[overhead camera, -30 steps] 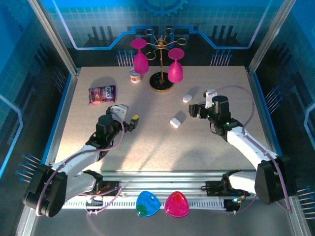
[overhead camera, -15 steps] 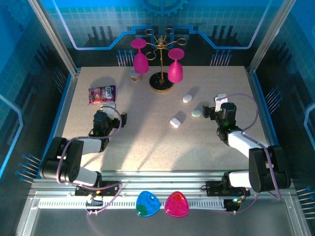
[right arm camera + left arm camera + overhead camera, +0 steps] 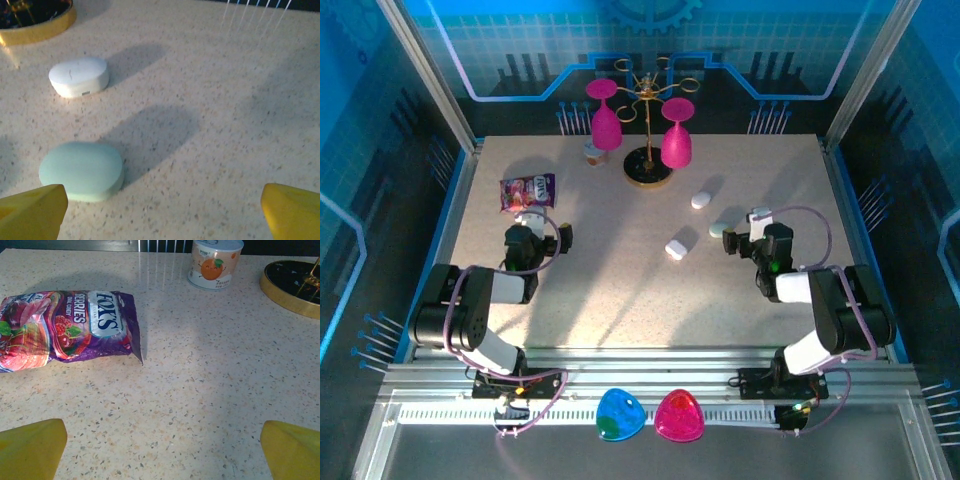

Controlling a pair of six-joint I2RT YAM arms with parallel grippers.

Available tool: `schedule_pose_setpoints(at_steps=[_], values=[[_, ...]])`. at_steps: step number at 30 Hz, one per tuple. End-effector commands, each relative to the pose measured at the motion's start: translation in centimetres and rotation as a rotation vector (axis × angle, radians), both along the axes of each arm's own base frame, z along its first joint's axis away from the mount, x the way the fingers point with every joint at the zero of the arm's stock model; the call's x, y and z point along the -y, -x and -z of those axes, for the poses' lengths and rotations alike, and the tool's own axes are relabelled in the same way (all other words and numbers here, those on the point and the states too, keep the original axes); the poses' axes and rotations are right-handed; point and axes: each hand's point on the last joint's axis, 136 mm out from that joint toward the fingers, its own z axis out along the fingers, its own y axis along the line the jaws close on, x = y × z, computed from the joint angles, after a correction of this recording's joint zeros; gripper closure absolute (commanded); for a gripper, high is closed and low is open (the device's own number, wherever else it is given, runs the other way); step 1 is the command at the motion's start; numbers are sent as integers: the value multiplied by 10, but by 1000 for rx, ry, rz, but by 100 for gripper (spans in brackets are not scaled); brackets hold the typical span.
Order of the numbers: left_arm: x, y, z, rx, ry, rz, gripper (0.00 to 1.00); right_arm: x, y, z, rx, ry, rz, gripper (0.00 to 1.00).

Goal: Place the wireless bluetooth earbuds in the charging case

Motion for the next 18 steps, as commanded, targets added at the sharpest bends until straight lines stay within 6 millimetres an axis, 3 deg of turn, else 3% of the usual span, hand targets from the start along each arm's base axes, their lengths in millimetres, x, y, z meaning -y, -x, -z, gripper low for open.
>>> schedule_pose_setpoints(at_steps=[1, 18], values=[[-3, -7, -12, 46, 18, -15, 1, 5, -12, -26, 105, -16, 5, 0], [-1, -7, -12, 43, 18, -6, 1, 7, -11, -28, 128, -16, 12, 0]])
